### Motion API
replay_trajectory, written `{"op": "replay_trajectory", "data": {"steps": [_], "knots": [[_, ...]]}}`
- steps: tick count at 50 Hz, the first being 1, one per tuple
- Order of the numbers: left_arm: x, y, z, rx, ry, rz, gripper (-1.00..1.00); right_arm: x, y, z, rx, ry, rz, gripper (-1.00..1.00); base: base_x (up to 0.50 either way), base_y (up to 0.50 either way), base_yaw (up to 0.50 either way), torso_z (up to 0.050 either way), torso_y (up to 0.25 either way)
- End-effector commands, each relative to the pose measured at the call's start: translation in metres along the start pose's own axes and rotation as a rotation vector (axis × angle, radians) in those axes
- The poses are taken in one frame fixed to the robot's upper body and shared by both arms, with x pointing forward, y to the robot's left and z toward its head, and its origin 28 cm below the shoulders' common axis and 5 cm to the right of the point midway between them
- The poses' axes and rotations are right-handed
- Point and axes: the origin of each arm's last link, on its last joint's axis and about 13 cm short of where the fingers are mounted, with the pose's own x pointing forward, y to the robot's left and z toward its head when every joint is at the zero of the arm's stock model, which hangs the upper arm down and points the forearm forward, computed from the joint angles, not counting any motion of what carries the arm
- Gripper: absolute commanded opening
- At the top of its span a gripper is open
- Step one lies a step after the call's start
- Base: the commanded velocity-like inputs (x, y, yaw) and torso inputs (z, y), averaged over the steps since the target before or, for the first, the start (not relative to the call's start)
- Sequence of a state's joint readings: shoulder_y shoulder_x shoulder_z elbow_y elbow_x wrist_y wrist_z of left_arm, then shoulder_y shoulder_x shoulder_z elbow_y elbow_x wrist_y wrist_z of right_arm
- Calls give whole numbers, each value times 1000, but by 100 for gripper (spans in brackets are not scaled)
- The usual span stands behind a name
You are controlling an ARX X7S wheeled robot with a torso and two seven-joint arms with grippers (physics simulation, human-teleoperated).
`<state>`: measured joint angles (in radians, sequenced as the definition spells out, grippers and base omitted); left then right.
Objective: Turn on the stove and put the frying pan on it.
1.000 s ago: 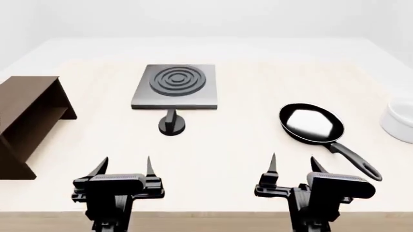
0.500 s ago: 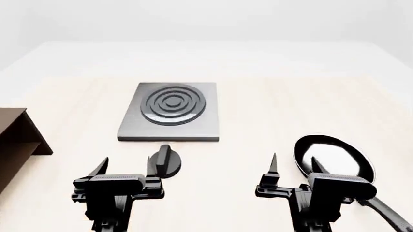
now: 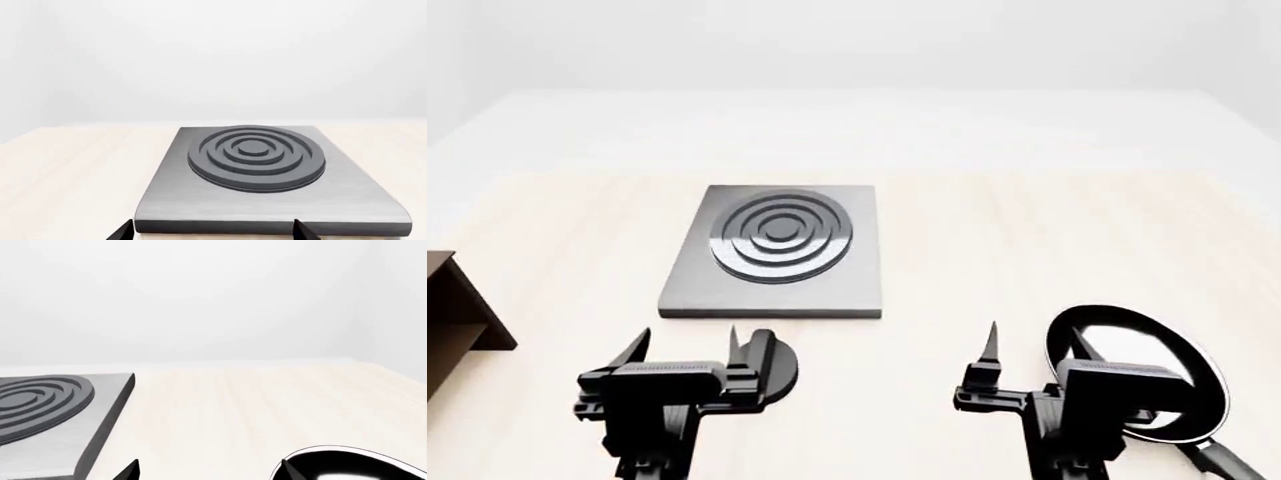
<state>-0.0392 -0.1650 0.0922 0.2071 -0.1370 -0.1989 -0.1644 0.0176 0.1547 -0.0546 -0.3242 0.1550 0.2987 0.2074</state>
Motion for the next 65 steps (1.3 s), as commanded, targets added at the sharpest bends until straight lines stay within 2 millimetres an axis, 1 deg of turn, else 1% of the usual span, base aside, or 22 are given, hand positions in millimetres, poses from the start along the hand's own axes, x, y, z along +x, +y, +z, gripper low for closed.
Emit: {"op": "replay_trajectory", "data": {"steps": [1, 8, 17, 27, 30, 39, 42, 50, 58, 65], "knots": [[-2, 5, -7, 22, 25, 13, 100, -1, 0, 0, -7, 5, 2, 100, 0, 0, 0, 0, 0], [-4, 12, -14, 37, 45, 43, 100, -2, 0, 1, -8, 2, 10, 100, 0, 0, 0, 0, 0], [-8, 21, -29, 42, 97, 98, 100, -5, 1, 0, -9, 11, 30, 100, 0, 0, 0, 0, 0], [-4, 25, -47, 82, 128, 128, 100, -5, 0, 1, -15, 12, 36, 100, 0, 0, 0, 0, 0], [-4, 25, -48, 82, 135, 126, 100, -6, 0, 1, -15, 11, 37, 100, 0, 0, 0, 0, 0], [3, 15, -50, 81, 139, 92, 100, -7, 0, 0, -13, 11, 41, 100, 0, 0, 0, 0, 0], [7, 13, -54, 87, 148, 83, 100, -7, -1, -1, -13, 10, 40, 100, 0, 0, 0, 0, 0], [7, 6, -58, 94, 160, 52, 100, -8, -1, -1, -10, 10, 41, 100, 0, 0, 0, 0, 0], [12, -7, -55, 102, 154, -19, 100, -8, -2, -1, -9, 10, 39, 100, 0, 0, 0, 0, 0], [13, -19, -46, 84, 142, -86, 100, -7, -5, 0, -4, 7, 28, 100, 0, 0, 0, 0, 0]]}}
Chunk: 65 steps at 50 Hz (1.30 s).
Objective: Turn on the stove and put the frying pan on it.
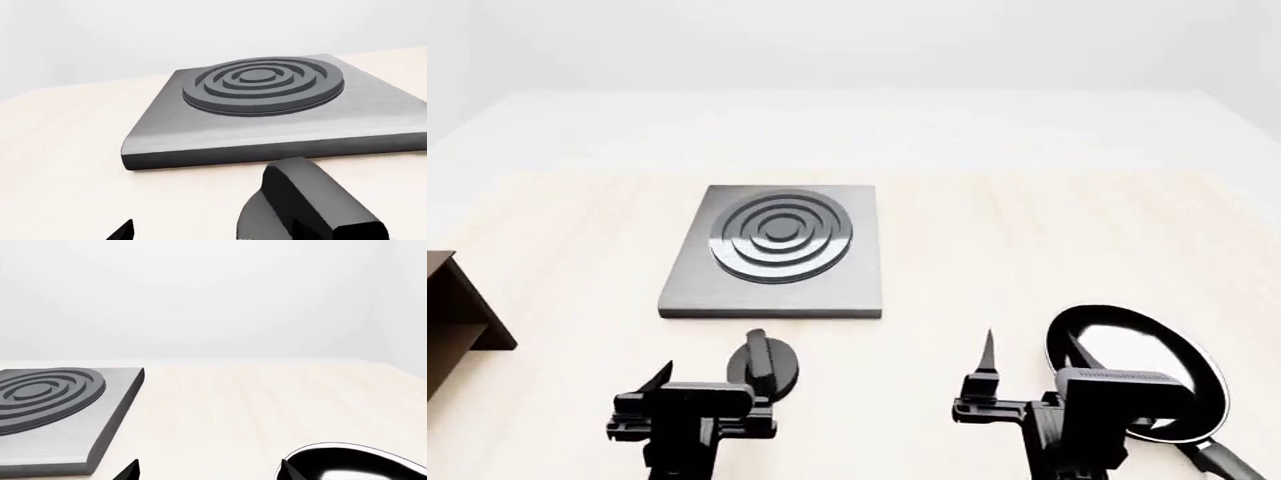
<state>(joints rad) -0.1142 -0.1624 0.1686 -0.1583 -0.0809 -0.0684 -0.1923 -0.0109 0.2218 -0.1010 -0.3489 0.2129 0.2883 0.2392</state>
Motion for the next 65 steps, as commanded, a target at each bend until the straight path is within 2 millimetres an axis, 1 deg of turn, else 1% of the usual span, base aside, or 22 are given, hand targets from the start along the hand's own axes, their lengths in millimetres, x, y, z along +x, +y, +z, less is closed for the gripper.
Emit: {"op": "replay_trajectory", "data": {"steps": [1, 6, 8, 10, 11, 14, 16, 19, 23, 32, 34, 40, 44, 49, 50, 53, 54, 55, 56, 57, 59, 65], "knots": [[1, -18, 12, -7, -19, -118, 100, 1, -3, 0, 4, -2, -12, 100, 0, 0, 0, 0, 0], [-7, -26, 23, 0, -64, -219, 100, 3, -5, 1, 7, -6, -27, 100, 0, 0, 0, 0, 0], [-10, -26, 31, -8, -93, -250, 100, 4, -6, 1, 5, -5, -31, 100, 0, 0, 0, 0, 0], [-10, -23, 40, -17, -127, -244, 100, 4, -5, 0, 3, -2, -29, 100, 0, 0, 0, 0, 0], [-10, -18, 51, -53, -141, -228, 100, 3, -5, 0, 1, -3, -28, 100, 0, 0, 0, 0, 0], [-10, -7, 67, -67, -164, -157, 100, 4, -5, -2, -10, 2, -31, 100, 0, 0, 0, 0, 0], [-12, 1, 74, -95, -141, -128, 100, 5, -5, -2, 5, 25, -14, 100, 0, 0, 0, 0, 0], [-16, 8, 79, -75, -147, -87, 100, 5, -4, -2, 21, 82, 31, 100, 0, 0, 0, 0, 0], [-24, 15, 80, -73, -145, -66, 100, 3, -2, -1, -50, 44, 36, 100, 0, 0, 0, 0, 0], [-32, 21, 80, -73, -125, -36, 100, 2, -6, 11, -45, 69, 44, 100, 0, 0, 0, 0, 0], [-33, 21, 80, -65, -126, -30, 100, 2, -7, 15, -29, 87, 64, 100, 0, 0, 0, 0, 0], [-40, 25, 80, -45, -132, -15, 100, 3, -15, 30, -87, 68, 92, 100, 0, 0, 0, 0, 0], [-43, 29, 79, -46, -131, -4, 100, 0, -17, 40, -184, 33, 137, 100, 0, 0, 0, 0, 0], [-44, 31, 77, -55, -129, 2, 100, -2, -21, 54, -240, 37, 193, 100, 0, 0, 0, 0, 0], [-44, 30, 76, -59, -129, 3, 100, -3, -22, 58, -227, 21, 232, 100, 0, 0, 0, 0, 0], [-44, 30, 77, -63, -132, -2, 100, -6, -24, 69, -310, 17, 276, 100, 0, 0, 0, 0, 0], [-44, 30, 78, -62, -137, -3, 100, -5, -27, 79, -340, 9, 303, 100, 0, 0, 0, 0, 0], [-45, 30, 78, -63, -138, -3, 100, -5, -28, 82, -361, -15, 301, 100, 0, 0, 0, 0, 0], [-45, 31, 78, -65, -138, -3, 100, -4, -29, 84, -365, -23, 289, 100, 0, 0, 0, 0, 0], [-44, 31, 77, -67, -137, -1, 100, -2, -31, 86, -372, 24, 322, 100, 0, 0, 0, 0, 0], [-44, 32, 76, -71, -136, 4, 100, 3, -35, 88, -450, 45, 313, 100, 0, 0, 0, 0, 0], [-44, 32, 73, -74, -131, -3, 100, 11, -45, 99, -549, 105, 316, 100, 0, 0, 0, 0, 0]]}}
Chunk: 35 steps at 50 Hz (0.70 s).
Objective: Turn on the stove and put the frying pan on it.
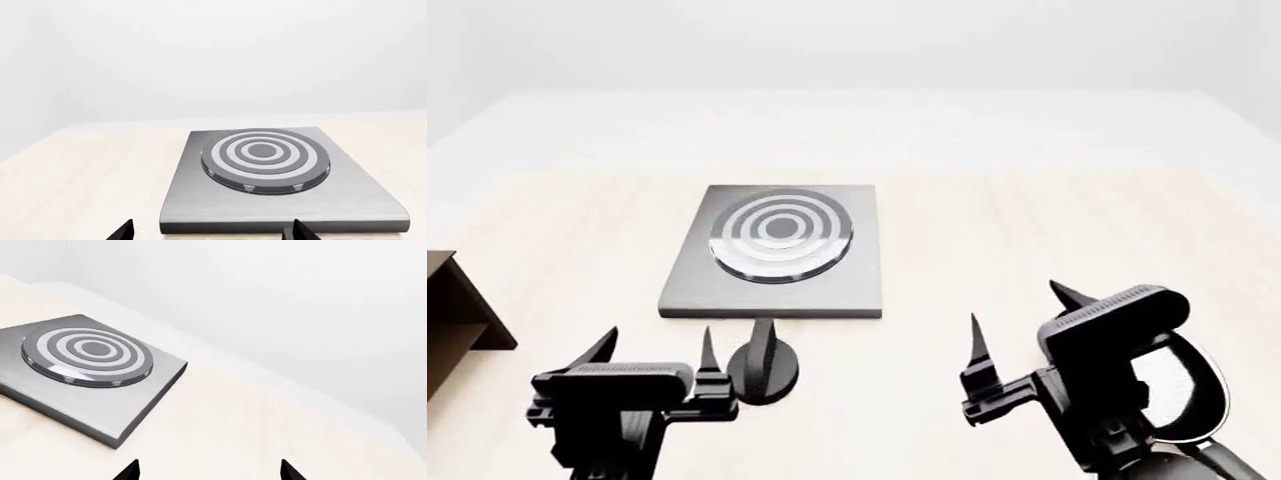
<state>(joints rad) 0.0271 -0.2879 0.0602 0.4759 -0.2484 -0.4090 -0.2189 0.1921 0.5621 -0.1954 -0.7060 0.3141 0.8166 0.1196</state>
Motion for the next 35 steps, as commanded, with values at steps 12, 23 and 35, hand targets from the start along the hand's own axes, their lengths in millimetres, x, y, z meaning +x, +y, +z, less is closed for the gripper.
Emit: {"op": "replay_trajectory", "data": {"steps": [12, 23, 35], "knots": [[-2, 6, -7, -14, 9, 13, 100, -4, -45, 28, -477, 173, 113, 100, 0, 0, 0, 0, 0], [-4, 8, -8, -18, 4, 9, 100, -8, -72, 30, -643, 401, 97, 100, 0, 0, 0, 0, 0], [-4, 8, -11, -15, 10, 7, 100, -18, -86, 30, -735, 611, 108, 100, 0, 0, 0, 0, 0]]}}
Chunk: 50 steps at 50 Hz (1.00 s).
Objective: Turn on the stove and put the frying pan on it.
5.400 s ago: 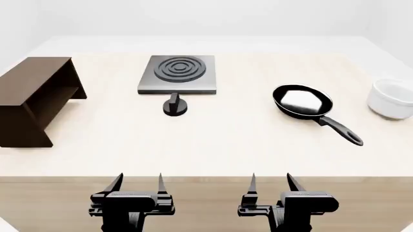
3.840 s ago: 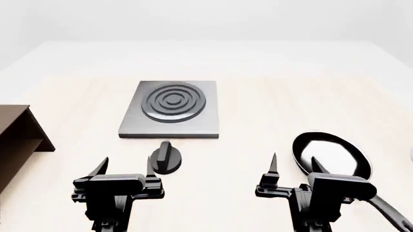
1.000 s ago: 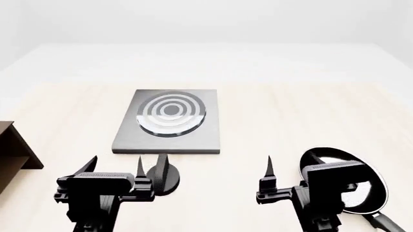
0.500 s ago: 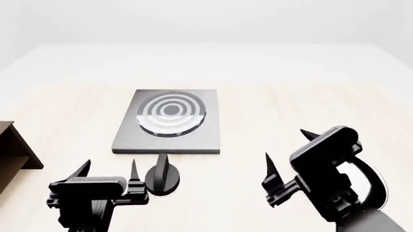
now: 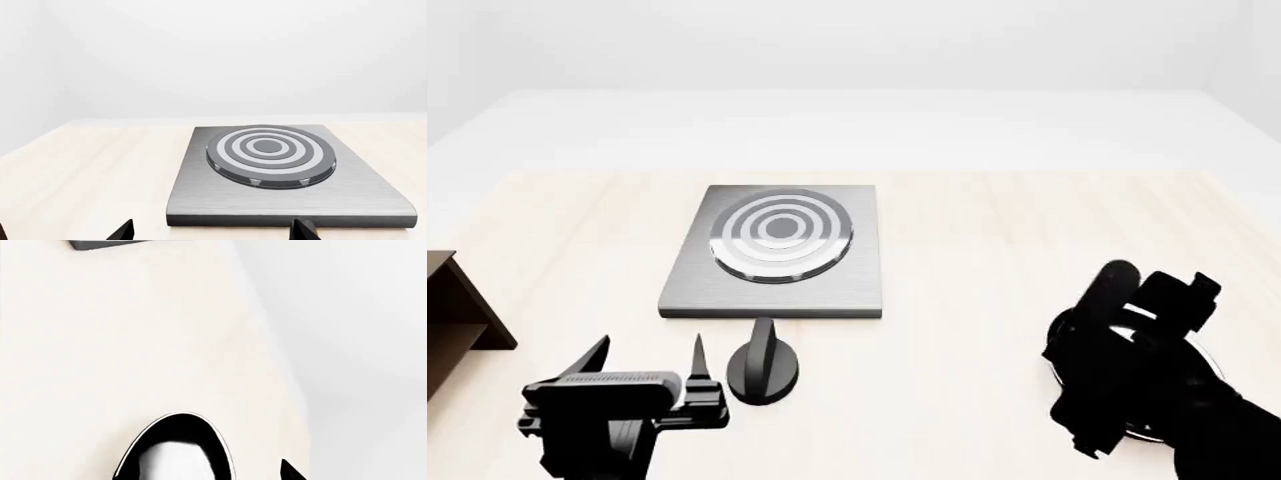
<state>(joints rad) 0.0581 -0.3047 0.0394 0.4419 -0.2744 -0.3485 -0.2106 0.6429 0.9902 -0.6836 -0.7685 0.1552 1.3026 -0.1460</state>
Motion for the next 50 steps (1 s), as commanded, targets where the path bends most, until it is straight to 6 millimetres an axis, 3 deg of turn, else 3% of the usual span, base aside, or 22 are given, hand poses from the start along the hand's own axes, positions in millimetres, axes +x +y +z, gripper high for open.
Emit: {"op": "replay_trajectory", "data": {"steps": [1, 11, 30, 50], "knots": [[0, 1, -4, -1, 7, -1, 100, -11, -10, -15, -92, 196, 44, 100, 0, 0, 0, 0, 0], [0, 0, -6, -3, 11, -11, 100, -17, -11, -23, -79, 271, 101, 100, 0, 0, 0, 0, 0], [-1, 0, -6, 3, 10, -13, 100, -31, 9, -46, -27, 336, 284, 100, 0, 0, 0, 0, 0], [-1, -1, -6, 11, 13, -14, 100, -22, 1, -70, -2, 442, 224, 100, 0, 0, 0, 0, 0]]}}
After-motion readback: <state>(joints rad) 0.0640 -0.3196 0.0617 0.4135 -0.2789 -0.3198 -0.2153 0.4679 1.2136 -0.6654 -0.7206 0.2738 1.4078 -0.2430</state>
